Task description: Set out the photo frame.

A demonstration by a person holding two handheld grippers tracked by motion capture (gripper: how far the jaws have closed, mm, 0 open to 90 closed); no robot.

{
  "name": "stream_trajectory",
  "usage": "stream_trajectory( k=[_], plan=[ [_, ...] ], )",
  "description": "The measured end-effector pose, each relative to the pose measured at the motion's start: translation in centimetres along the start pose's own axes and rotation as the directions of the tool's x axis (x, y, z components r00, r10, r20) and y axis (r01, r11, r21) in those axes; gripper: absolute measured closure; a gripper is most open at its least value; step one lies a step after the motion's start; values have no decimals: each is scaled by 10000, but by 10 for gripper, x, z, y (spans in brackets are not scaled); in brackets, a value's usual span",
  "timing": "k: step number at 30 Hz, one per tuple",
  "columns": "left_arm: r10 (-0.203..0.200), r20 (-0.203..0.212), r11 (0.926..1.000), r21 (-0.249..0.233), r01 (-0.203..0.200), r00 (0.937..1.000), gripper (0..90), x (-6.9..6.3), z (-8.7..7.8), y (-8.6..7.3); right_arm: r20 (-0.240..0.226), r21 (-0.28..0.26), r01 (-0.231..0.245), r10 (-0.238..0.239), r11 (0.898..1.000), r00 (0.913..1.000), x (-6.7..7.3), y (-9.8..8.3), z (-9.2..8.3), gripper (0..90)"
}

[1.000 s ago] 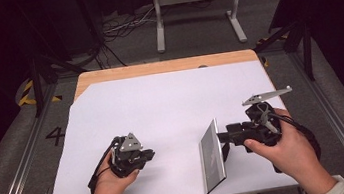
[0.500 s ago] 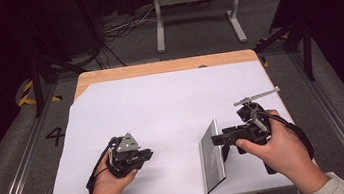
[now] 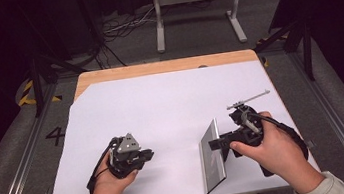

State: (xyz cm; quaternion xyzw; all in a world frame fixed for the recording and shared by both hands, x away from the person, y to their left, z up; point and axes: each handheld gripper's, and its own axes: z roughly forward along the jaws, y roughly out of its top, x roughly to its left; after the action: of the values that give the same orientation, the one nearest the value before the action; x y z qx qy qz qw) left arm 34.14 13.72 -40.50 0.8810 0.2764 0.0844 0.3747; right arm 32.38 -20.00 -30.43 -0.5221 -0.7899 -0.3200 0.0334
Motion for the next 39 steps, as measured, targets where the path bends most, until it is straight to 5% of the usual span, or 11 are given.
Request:
stream_trajectory(
  k=[19, 29, 39],
  plan=[
    [26, 49, 10000, -7, -26, 10000, 835, -1, 0, 0, 659, 891, -150, 91, 9959, 9978, 11, 4, 7, 641],
    [41, 156, 10000, -17, -41, 9999, 837, -3, 1, 1, 1732, 720, 241, -363, 9971, 9842, 10, 12, 3, 841],
    [40, 155, 10000, -33, -39, 9999, 837, -2, 1, 0, 1623, 907, 692, -833, 9935, 9832, 6, 15, 1, 846]
  ],
)
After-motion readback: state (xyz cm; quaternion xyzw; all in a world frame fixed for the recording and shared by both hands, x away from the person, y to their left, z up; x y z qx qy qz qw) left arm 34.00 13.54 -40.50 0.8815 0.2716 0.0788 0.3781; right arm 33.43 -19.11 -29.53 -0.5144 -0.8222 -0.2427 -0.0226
